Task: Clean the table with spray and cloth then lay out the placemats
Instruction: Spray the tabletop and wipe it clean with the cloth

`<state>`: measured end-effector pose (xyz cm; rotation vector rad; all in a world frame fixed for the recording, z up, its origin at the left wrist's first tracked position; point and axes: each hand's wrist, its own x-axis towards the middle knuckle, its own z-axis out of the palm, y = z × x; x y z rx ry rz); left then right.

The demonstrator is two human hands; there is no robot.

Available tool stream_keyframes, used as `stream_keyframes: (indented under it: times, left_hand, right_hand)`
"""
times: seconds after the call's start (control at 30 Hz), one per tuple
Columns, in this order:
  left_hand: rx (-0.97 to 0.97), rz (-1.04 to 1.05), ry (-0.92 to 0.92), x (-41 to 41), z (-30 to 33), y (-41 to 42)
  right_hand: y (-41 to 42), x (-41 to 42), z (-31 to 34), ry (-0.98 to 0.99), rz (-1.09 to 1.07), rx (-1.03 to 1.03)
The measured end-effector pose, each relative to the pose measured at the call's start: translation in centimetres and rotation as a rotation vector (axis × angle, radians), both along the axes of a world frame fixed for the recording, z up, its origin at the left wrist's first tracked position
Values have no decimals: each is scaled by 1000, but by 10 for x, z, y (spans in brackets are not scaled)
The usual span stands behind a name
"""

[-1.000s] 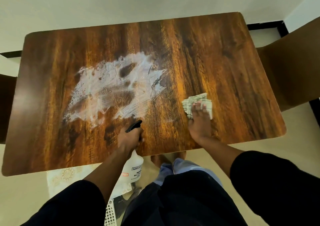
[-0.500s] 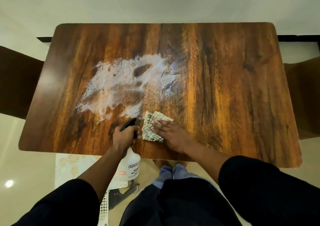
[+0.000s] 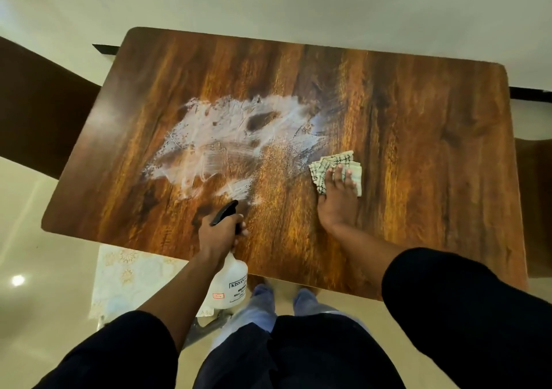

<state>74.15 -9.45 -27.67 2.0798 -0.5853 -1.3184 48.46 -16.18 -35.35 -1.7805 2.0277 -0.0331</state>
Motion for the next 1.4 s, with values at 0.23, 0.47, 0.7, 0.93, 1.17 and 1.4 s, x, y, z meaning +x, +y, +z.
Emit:
stream_keyframes:
  times: [0.23, 0.47, 0.7, 0.93, 1.17, 1.4]
  left_hand:
    - [26, 18, -40, 33, 2, -8]
    - [61, -18, 2, 77, 7, -19]
    - [95, -67, -11, 109, 13, -40]
    - [88, -81, -8, 137, 10, -55]
    - [87, -77, -66, 183, 4, -62]
    - [103, -36, -96, 200, -3, -70]
  right_hand:
    - [29, 115, 0, -91, 508, 44]
    - [14, 118, 1, -94, 853, 64]
    - [6, 40, 11, 14, 209, 45]
    - [9, 124, 9, 26, -39, 60]
    - [34, 245, 8, -120, 485, -14]
    - [38, 263, -3, -148, 919, 10]
